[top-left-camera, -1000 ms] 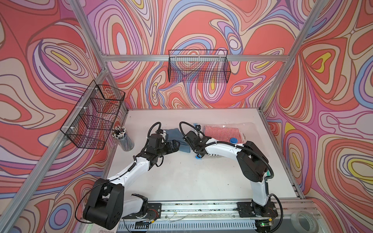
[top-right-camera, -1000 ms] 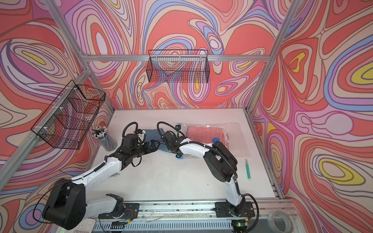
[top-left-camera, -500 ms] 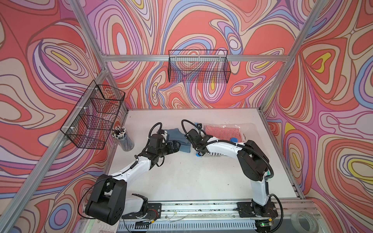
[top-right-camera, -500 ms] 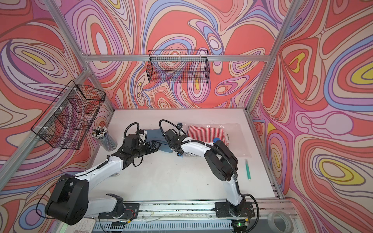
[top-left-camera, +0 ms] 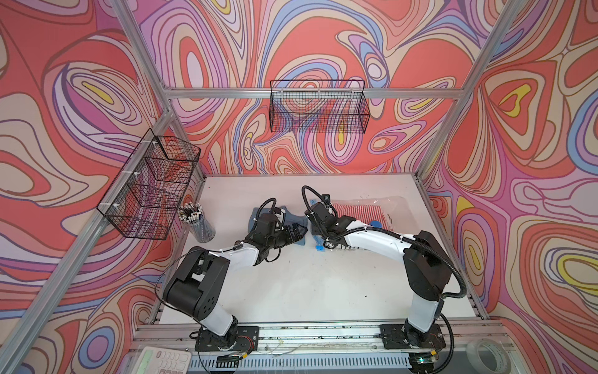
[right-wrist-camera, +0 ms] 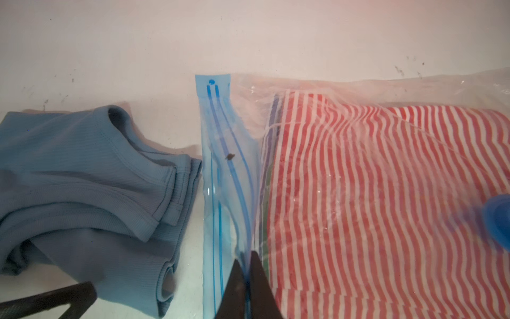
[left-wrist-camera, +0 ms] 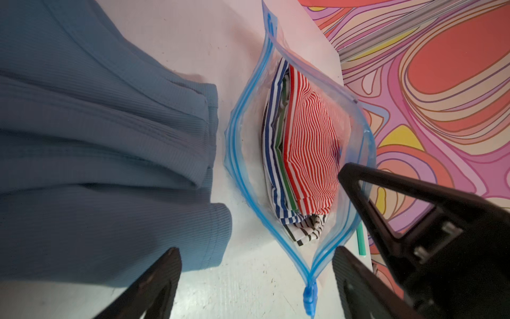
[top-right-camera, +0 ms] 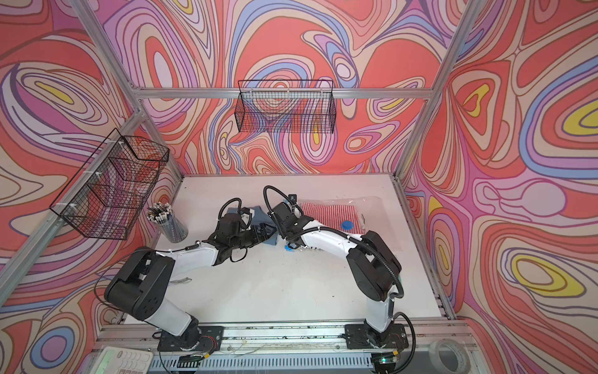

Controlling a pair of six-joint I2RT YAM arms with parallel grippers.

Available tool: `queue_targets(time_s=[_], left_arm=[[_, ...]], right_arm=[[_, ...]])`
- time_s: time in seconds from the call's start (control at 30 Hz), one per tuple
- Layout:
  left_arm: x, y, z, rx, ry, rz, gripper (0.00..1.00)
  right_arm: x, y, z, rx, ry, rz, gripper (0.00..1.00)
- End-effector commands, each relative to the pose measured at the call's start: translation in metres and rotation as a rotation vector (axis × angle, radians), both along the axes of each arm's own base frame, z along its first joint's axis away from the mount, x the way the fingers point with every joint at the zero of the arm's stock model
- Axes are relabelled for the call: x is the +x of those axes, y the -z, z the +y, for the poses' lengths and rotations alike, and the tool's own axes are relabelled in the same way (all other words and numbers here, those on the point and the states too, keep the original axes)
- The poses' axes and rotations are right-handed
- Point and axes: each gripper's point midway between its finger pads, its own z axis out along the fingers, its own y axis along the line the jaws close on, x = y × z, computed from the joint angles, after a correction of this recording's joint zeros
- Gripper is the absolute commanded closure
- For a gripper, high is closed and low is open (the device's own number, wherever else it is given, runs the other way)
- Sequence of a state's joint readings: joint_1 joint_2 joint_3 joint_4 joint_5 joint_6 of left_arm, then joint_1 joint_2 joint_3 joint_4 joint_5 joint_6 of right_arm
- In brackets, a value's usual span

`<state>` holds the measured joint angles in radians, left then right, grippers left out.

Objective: Take the tank top out of the vacuum bag
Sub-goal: Take out the tank top from the vacuum bag.

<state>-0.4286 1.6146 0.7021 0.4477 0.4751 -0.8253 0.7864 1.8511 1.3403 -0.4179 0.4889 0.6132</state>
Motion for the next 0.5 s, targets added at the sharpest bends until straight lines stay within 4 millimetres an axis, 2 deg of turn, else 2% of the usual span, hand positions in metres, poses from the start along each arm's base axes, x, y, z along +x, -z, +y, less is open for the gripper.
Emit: queue_targets(time_s=[0.0, 0.17, 0.27, 0.47], left_arm=[[0.012, -0.032, -0.025, -0.116, 0.042, -0.069, 0.12], [0.015, -0.030, -0.045, -0.144, 0.075, -0.066, 0.13], [0.020, -0.024, -0.050, -0.160, 0.070, -0.044, 0.14], [0.026, -0.016, -0.057, -0.212, 0.065, -0.023, 0.23]], right_arm=[[-0.002, -0.017, 0.013, 0.114, -0.031, -0.031, 1.00], [-0.003, -0.017, 0.013, 0.144, -0.024, -0.044, 1.00], [-0.003, -0.019, 0.012, 0.149, -0.016, -0.047, 1.00], [-0.004, -0.022, 0.014, 0.179, -0.014, -0.056, 1.00]])
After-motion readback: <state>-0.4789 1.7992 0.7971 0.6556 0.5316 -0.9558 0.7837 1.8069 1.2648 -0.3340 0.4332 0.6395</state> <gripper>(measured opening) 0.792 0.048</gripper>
